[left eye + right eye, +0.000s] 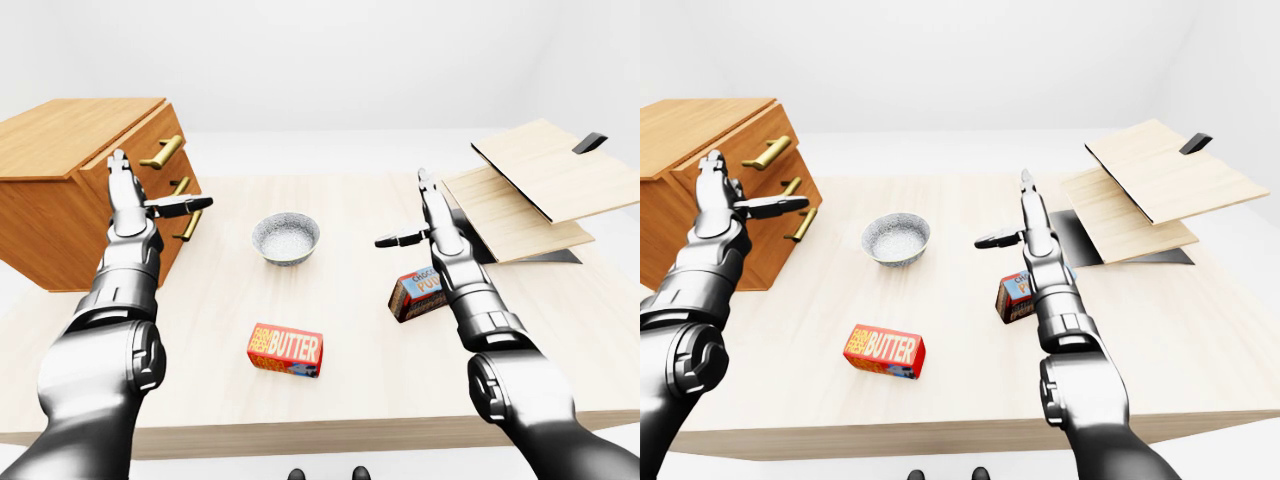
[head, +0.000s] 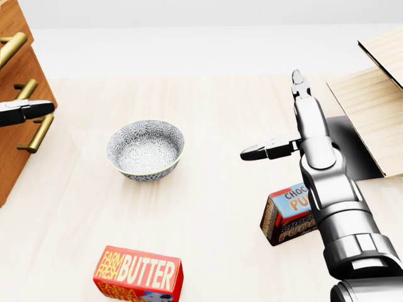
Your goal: Close the top drawer of the cabinet.
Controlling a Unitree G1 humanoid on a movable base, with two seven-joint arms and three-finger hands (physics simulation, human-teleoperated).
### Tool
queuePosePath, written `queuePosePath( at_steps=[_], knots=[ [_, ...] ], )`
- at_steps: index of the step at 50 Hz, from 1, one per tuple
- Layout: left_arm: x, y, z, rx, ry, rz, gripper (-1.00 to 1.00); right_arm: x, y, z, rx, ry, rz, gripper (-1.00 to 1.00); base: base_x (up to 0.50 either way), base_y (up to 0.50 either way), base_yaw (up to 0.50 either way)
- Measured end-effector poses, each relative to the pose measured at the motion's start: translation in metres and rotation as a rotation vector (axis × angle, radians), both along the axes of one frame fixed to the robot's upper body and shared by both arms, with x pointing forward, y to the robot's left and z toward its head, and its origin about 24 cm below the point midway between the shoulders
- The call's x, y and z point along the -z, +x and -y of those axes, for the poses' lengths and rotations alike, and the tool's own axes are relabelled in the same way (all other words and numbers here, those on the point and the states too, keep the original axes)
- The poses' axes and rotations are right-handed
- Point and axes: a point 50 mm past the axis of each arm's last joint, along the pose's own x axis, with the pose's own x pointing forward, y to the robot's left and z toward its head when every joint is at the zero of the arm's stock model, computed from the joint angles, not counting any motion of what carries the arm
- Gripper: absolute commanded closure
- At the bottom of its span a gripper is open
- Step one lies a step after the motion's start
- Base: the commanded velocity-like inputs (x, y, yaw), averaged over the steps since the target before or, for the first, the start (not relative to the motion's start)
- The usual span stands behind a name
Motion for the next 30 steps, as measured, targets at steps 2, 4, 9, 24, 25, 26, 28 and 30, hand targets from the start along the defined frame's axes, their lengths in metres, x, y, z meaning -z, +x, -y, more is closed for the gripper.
queuePosePath(
  at_steps=[2, 4, 9, 24, 25, 26, 28, 30],
  knots=[
    [0.0, -0.001, -0.003, -0.019, -0.004, 0.002, -1.0, 0.0, 0.0, 0.0, 0.0, 0.0, 0.0, -1.0, 0.0, 0.0, 0.0],
    [-0.001, -0.002, -0.006, -0.037, -0.007, 0.005, -1.0, 0.001, -0.001, 0.001, 0.001, 0.0, 0.0, -1.0, 0.0, 0.0, 0.0],
    [-0.003, -0.005, -0.013, -0.083, -0.014, 0.013, -1.0, 0.002, -0.002, 0.002, 0.003, 0.001, -0.001, -1.0, 0.0, 0.0, 0.0],
    [-0.003, -0.005, -0.01, -0.137, -0.028, 0.027, -1.0, 0.005, -0.005, 0.003, 0.005, 0.004, -0.002, -1.0, 0.0, 0.0, 0.0],
    [-0.003, -0.004, -0.01, -0.14, -0.028, 0.027, -1.0, 0.005, -0.005, 0.003, 0.005, 0.004, -0.002, -1.0, 0.0, 0.0, 0.0],
    [-0.003, -0.004, -0.009, -0.142, -0.028, 0.028, -1.0, 0.005, -0.005, 0.003, 0.005, 0.004, -0.002, -1.0, 0.0, 0.0, 0.0],
    [-0.003, -0.004, -0.009, -0.145, -0.028, 0.028, -1.0, 0.005, -0.005, 0.003, 0.005, 0.004, -0.002, -1.0, 0.0, 0.0, 0.0],
    [-0.003, -0.004, -0.008, -0.148, -0.028, 0.029, -1.0, 0.006, -0.005, 0.003, 0.005, 0.004, -0.002, -1.0, 0.0, 0.0, 0.0]
  ],
)
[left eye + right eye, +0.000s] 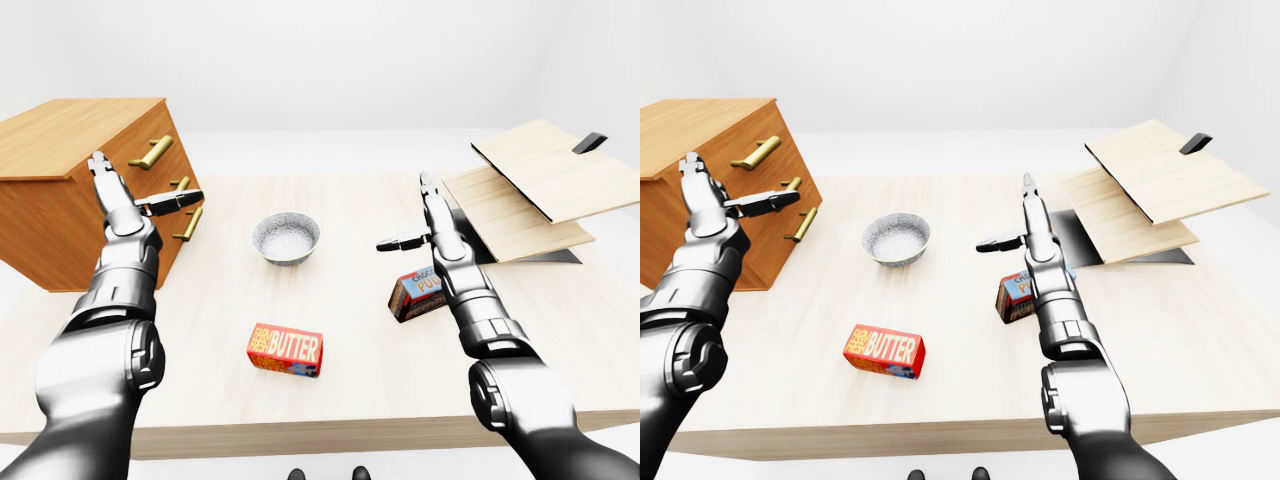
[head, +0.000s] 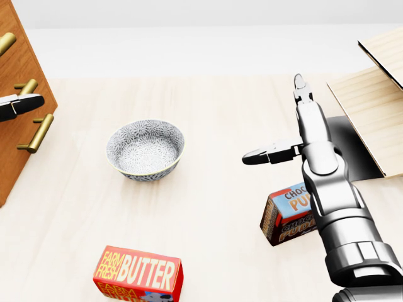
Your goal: Close the top drawer of the cabinet.
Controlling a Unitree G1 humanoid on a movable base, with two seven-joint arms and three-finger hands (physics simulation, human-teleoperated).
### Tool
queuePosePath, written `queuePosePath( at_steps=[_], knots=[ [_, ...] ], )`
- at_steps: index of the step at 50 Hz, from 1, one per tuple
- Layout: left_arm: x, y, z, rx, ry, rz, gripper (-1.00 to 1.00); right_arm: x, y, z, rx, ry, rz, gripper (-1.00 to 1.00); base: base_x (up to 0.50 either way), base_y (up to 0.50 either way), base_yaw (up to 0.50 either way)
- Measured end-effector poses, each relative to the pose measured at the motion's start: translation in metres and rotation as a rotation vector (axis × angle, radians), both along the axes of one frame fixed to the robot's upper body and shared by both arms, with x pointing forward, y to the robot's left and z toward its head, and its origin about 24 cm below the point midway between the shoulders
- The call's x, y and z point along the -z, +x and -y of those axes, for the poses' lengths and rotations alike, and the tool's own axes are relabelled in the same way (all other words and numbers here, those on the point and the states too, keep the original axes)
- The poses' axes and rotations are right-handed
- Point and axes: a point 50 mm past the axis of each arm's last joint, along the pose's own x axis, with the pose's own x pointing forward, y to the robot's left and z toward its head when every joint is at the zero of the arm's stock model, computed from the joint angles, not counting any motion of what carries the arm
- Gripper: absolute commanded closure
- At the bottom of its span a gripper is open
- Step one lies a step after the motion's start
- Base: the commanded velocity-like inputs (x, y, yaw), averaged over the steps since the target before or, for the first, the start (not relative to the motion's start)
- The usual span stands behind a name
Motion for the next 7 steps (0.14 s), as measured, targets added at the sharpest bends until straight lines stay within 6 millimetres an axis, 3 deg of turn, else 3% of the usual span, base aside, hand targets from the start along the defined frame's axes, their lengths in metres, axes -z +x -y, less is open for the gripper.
queuePosePath(
  at_steps=[7],
  knots=[
    [0.0003, 0.0001, 0.0004, -0.001, 0.0, 0.002, -1.0, 0.0011, 0.0002, -0.0007, 0.0, 0.0, -0.001, -1.0, 0.0, 0.0, 0.0]
  ],
)
